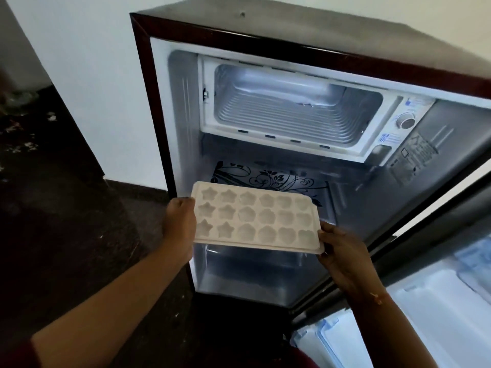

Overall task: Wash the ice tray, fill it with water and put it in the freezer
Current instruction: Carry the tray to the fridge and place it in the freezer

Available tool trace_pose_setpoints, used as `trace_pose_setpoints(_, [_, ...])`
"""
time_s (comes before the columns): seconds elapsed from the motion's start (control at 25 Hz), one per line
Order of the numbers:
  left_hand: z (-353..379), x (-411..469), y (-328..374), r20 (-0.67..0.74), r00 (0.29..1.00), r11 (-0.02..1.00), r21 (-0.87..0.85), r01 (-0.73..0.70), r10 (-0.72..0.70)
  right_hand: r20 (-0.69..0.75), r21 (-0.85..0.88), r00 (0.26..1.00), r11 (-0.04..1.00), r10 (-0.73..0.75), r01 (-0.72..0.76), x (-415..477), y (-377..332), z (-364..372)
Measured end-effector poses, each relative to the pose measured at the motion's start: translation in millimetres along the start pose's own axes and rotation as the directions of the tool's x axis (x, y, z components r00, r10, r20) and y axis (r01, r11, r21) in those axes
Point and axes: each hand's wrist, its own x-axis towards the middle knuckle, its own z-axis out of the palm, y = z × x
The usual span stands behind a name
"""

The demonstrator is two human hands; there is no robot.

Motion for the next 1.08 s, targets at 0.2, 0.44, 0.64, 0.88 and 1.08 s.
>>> trace_pose_setpoints(0.2, [20.3,11.7,10.2,0.066,0.997,0.996,-0.081,0.034,-0.029,0.001,0.059,1.000,0.998,-0.028,0.028,21.2,-11.8,-12.2])
trace_pose_setpoints(0.44, [36.6,15.7,21.9,0.095,0.995,0.982,-0.186,0.008,0.010,0.017,0.092,0.998,0.994,-0.065,0.063,39.2,-25.8,-9.6])
trace_pose_setpoints(0.64, [43.5,31.0,35.6,0.078,0.996,0.979,-0.205,-0.021,0.037,-0.007,0.155,0.990,0.978,-0.142,0.141,59.0,-41.2,2.9])
trace_pose_setpoints(0.88, [55.8,41.4,69.8,0.155,0.981,0.951,-0.301,-0.069,0.121,-0.054,0.222,0.982,0.957,-0.180,0.188,81.7,-63.4,12.8])
trace_pose_setpoints(1.08, [74.4,58.2,90.0,0.161,0.974,0.960,-0.252,-0.118,0.162,-0.055,0.264,0.980,0.943,-0.193,0.201,98.0,-89.8,19.9])
